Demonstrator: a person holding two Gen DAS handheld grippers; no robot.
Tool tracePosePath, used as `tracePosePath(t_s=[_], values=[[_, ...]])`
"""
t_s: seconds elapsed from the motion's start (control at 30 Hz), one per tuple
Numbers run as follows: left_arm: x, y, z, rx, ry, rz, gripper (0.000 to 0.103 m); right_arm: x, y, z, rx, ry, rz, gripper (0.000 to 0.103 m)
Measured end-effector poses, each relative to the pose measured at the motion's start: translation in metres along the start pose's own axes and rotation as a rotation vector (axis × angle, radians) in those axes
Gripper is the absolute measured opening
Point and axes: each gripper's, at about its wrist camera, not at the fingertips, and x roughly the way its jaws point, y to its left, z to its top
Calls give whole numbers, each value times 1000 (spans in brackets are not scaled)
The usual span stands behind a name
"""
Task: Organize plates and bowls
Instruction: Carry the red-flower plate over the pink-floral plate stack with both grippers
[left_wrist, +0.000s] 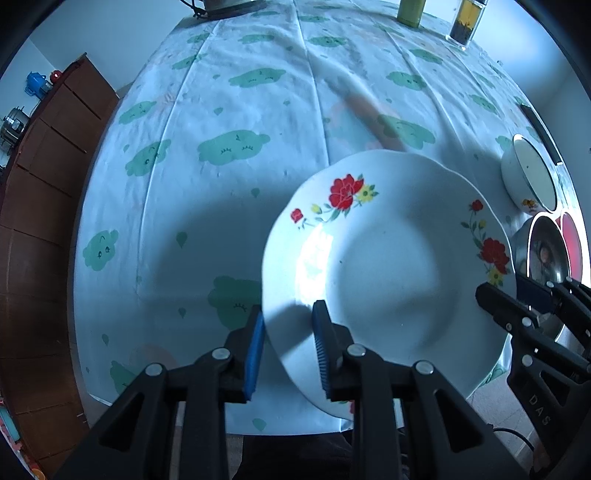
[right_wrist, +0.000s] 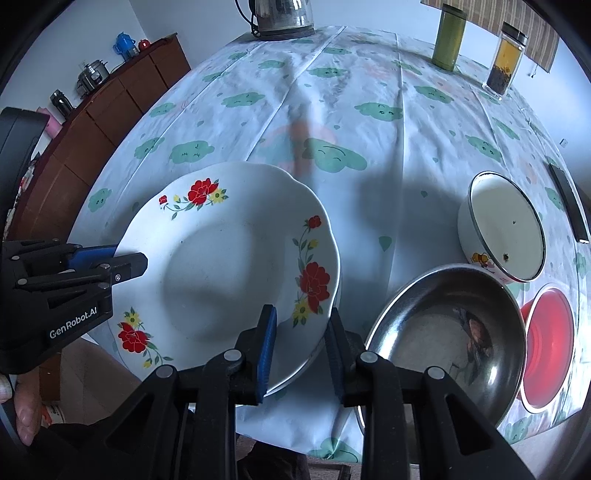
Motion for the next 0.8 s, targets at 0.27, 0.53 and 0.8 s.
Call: tracePosePath(t_s=[0.27, 0.53, 0.8], values=[[4, 1, 0, 1, 7, -9, 25, 0, 5, -2, -29, -5, -23, 29], [6, 2, -2, -3, 6, -17, 25, 1, 10, -4, -57, -9, -50, 30], [5, 3, -2, -2, 2, -15, 25, 2, 15, -5, -76, -7, -64, 32]])
